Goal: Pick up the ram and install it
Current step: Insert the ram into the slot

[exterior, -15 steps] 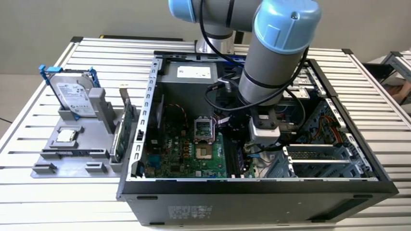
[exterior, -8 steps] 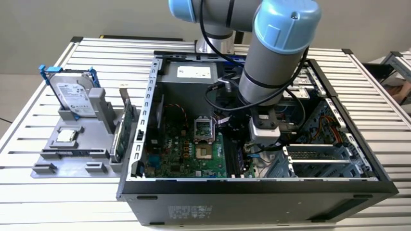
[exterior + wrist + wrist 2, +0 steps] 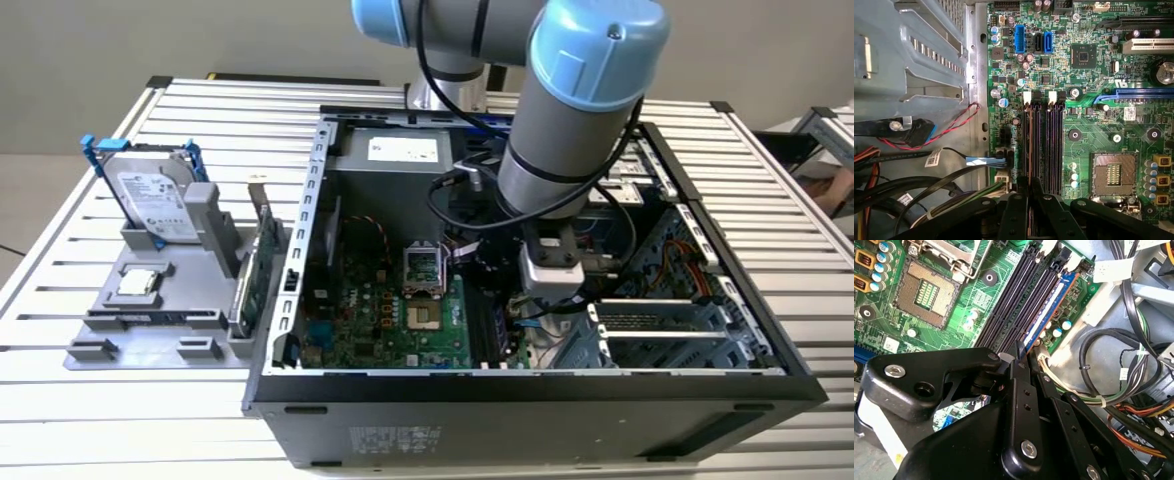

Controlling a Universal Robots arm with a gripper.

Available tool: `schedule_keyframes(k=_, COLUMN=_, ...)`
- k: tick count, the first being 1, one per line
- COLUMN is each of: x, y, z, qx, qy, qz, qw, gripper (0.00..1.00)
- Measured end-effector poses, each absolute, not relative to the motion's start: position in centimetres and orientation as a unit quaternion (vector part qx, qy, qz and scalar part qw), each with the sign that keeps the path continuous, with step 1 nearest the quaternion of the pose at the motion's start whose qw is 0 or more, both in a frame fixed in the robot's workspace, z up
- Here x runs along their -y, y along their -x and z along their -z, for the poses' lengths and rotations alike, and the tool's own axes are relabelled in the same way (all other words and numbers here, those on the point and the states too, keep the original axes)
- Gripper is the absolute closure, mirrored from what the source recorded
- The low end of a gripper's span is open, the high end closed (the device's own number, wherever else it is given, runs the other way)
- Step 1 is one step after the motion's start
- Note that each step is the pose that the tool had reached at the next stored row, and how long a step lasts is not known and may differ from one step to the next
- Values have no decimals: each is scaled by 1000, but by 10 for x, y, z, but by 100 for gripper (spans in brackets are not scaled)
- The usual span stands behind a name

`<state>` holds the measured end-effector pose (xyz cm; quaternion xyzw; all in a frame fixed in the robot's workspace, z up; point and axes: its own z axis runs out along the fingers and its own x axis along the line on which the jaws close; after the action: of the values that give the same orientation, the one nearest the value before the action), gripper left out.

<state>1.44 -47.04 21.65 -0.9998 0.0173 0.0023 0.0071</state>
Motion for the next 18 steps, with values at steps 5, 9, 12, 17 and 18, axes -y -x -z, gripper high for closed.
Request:
schedule_keyframes(k=5, x=470, y=-15, z=-216, qx=-17, qy=1000, qz=-2, qw=7, gripper=100)
schedule_keyframes(k=9, x=470, y=-15, z=-214, qx=-17, qy=1000, qz=-2, qw=7, gripper=100)
schedule_keyframes(k=12, x=470, y=-15, z=-213, qx=-17, qy=1000, qz=-2, qw=7, gripper=100)
schedule_keyframes(k=17, x=471, y=-15, z=-212, qx=-17, qy=1000, qz=-2, qw=7, gripper=100)
schedule_keyframes(k=18, x=471, y=-15, z=-212, qx=-17, qy=1000, qz=-2, qw=7, gripper=100)
